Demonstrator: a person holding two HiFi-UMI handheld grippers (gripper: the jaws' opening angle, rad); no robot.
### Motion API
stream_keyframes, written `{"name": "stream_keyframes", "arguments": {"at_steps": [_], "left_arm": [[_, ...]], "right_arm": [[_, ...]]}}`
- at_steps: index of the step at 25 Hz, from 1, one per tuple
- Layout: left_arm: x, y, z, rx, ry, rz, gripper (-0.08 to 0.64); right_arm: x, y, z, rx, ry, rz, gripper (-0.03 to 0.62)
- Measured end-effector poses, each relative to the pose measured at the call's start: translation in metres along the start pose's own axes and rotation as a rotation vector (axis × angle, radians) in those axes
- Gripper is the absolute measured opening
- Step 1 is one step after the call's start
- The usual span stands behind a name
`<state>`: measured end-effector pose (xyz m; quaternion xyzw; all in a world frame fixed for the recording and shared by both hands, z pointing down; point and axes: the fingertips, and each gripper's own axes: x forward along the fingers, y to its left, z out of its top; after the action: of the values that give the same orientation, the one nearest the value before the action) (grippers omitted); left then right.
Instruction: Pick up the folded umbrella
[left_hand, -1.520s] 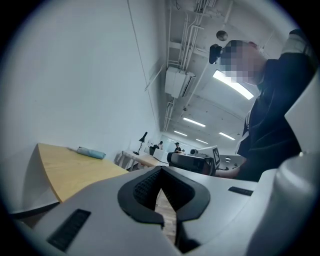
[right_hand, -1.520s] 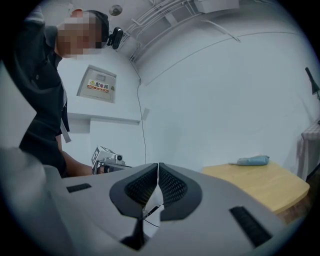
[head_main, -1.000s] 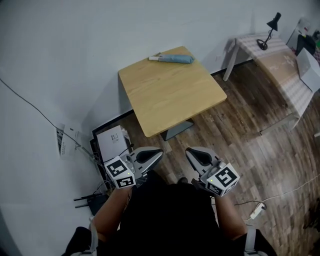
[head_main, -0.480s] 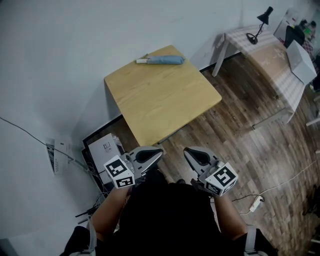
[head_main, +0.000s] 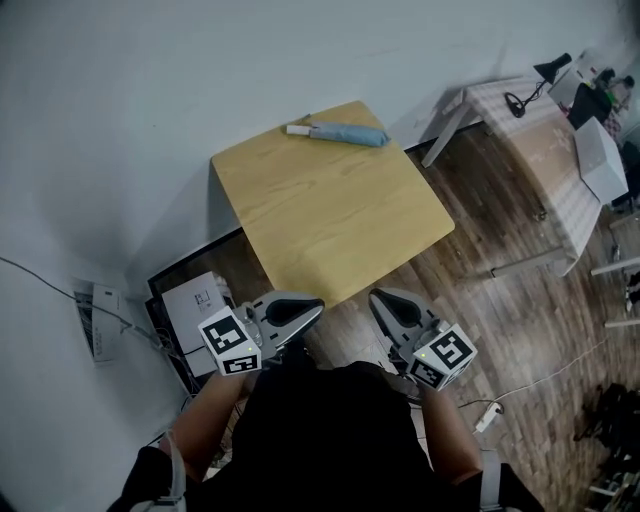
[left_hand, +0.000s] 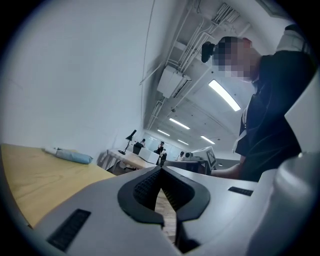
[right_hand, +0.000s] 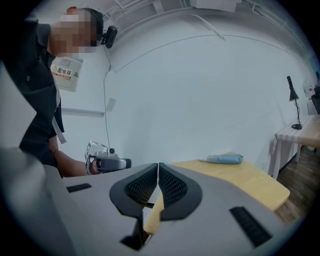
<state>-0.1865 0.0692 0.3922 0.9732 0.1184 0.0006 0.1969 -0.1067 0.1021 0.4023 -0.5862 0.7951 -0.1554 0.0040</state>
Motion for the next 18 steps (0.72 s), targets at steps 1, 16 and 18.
{"name": "stream_keyframes", "arguments": {"at_steps": [1,16,18], "left_arm": [[0.000,0.004,-0.001,-0.005,-0.001,-0.008,0.009],[0.025,0.057,-0.012,-0.105,-0.045,0.094,0.009],[0.038,0.067,-0.013,-0.108,-0.042,0.130,0.009]], "right_arm": [[0.003,-0.002,0.001,0.005,0.000,-0.005,0.021],[0.046,-0.063,-0.005,0.026,0.074,0.072,0.021],[0.048,-0.082,0.000,0.011,0.078,0.101,0.021]]}}
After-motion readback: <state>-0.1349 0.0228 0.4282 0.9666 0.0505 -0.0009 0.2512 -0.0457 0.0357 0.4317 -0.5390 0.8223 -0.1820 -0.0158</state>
